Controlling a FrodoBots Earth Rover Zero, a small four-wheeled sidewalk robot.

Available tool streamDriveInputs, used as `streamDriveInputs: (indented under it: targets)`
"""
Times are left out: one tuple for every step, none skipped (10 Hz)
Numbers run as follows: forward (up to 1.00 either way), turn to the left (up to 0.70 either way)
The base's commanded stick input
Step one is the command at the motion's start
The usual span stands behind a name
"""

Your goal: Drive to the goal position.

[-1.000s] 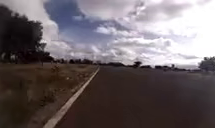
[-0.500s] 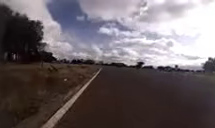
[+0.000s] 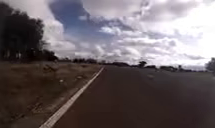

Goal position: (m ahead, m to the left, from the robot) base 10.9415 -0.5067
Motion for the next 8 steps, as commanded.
streamDriveInputs:
  targets:
    - [0.99, 0.00]
    - [0.99, 0.00]
    - [1.00, 0.00]
    - [0.98, 0.00]
    - [0.99, 0.00]
    - [1.00, 0.00]
    - [1.00, 0.00]
    - [1.00, 0.00]
